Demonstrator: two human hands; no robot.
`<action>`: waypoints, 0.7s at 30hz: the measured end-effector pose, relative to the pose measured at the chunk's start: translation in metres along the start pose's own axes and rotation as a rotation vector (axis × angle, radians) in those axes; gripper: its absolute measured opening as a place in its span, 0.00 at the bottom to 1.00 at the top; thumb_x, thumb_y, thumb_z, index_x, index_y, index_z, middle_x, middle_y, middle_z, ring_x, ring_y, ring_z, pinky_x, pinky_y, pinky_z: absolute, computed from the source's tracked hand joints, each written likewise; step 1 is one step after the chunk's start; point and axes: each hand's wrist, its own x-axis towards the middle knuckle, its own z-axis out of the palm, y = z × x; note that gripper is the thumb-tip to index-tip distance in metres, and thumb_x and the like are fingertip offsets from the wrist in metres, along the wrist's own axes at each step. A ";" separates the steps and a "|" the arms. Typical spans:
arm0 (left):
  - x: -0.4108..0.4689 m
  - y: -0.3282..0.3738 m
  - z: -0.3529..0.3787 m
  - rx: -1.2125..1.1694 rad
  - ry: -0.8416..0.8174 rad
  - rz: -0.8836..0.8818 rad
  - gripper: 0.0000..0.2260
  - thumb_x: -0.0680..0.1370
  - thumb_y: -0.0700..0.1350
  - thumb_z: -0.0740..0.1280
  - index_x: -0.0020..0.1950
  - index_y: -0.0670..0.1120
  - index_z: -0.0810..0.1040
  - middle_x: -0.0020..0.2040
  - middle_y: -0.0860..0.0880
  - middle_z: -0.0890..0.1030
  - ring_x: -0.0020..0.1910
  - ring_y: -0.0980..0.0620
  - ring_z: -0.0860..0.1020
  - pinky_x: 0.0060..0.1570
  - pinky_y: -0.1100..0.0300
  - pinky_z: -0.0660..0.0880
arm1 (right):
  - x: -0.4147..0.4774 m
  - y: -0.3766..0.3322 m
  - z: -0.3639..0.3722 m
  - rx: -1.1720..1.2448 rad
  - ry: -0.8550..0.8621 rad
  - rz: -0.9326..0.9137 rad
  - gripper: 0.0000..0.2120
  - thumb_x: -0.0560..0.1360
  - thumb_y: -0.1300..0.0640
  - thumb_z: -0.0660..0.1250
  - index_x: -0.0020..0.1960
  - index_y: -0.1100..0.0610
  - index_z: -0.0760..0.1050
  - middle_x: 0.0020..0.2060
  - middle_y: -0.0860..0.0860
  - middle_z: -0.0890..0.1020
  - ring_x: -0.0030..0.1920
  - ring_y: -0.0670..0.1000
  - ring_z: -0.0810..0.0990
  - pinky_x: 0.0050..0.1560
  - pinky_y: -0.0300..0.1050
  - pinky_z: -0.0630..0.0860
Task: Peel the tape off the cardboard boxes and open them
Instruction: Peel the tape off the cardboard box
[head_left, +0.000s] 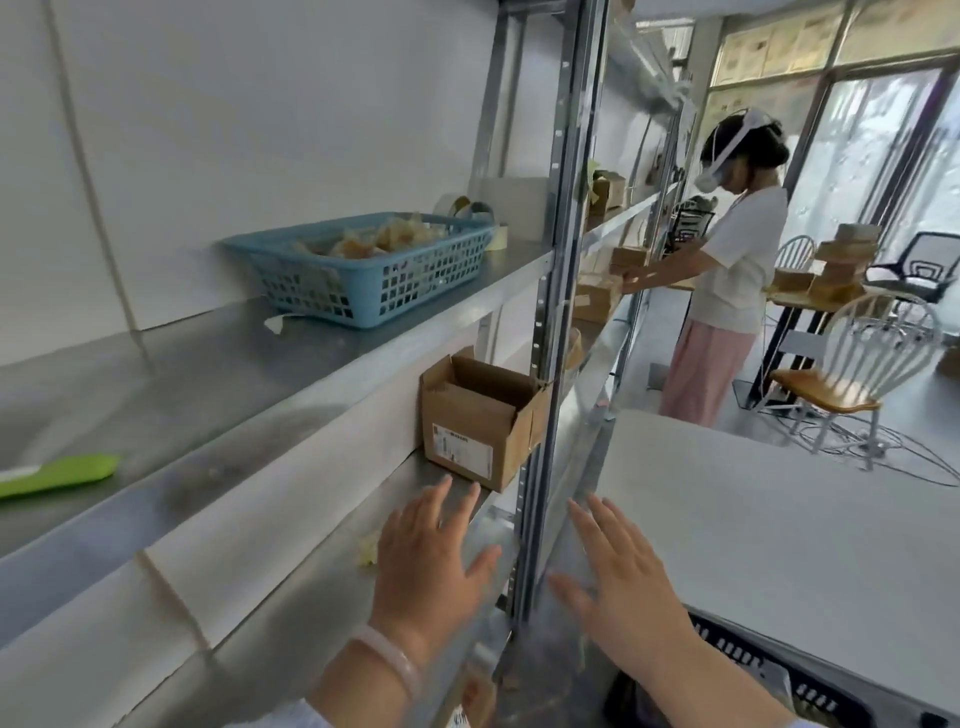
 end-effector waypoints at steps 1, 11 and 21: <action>0.012 -0.001 0.004 0.000 0.003 -0.006 0.31 0.75 0.68 0.47 0.77 0.60 0.54 0.78 0.52 0.57 0.76 0.50 0.57 0.73 0.48 0.58 | 0.012 0.004 0.003 -0.002 -0.008 -0.001 0.41 0.71 0.28 0.42 0.79 0.43 0.40 0.79 0.45 0.42 0.78 0.47 0.39 0.76 0.45 0.39; 0.102 -0.015 0.047 -0.045 -0.055 -0.162 0.32 0.75 0.69 0.52 0.77 0.60 0.51 0.79 0.52 0.53 0.77 0.51 0.53 0.74 0.50 0.58 | 0.145 0.027 0.014 0.190 -0.135 0.023 0.37 0.79 0.37 0.57 0.79 0.44 0.40 0.79 0.42 0.42 0.79 0.48 0.42 0.78 0.50 0.45; 0.192 0.016 0.089 -0.089 -0.096 -0.283 0.31 0.78 0.64 0.58 0.77 0.61 0.48 0.79 0.55 0.48 0.77 0.51 0.48 0.73 0.54 0.55 | 0.273 0.077 0.025 0.460 -0.298 0.028 0.37 0.80 0.45 0.61 0.79 0.43 0.40 0.79 0.47 0.52 0.77 0.54 0.58 0.74 0.54 0.61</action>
